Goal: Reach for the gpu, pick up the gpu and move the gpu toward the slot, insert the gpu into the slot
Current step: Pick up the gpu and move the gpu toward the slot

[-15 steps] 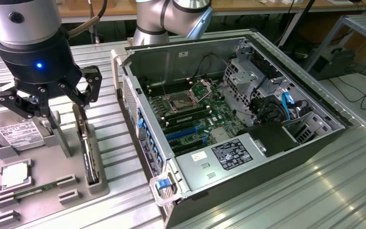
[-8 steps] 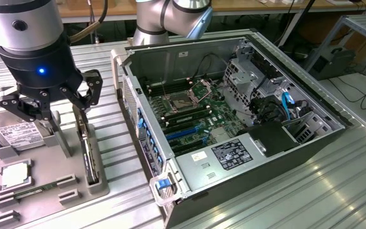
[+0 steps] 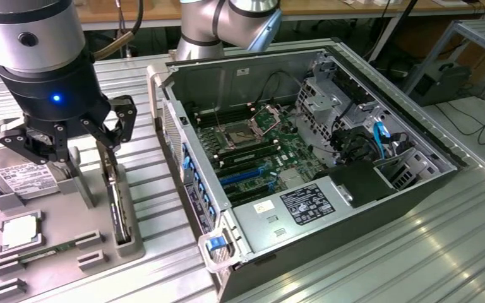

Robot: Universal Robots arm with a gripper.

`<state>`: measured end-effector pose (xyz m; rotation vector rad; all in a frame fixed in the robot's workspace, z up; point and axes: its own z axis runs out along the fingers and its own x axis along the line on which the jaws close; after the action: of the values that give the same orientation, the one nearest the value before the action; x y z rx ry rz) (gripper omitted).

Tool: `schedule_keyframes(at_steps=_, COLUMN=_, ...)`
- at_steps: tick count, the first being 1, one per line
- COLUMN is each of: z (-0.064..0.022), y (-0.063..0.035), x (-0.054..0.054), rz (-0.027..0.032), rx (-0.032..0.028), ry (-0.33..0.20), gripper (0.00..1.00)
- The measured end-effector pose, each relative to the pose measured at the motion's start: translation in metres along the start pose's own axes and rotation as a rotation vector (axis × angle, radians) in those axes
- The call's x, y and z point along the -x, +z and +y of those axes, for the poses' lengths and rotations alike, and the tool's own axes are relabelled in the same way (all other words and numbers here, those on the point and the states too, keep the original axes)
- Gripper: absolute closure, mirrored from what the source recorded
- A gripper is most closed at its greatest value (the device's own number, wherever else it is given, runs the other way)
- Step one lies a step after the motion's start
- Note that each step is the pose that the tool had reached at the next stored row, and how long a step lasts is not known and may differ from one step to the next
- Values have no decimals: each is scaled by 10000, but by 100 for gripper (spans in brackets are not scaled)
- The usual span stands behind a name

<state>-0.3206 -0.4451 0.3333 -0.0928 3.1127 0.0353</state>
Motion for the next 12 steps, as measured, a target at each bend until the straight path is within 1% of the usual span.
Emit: schedule_keyframes(at_steps=12, z=-29, y=47, x=-3, rz=1, rx=0, ry=0, gripper=46)
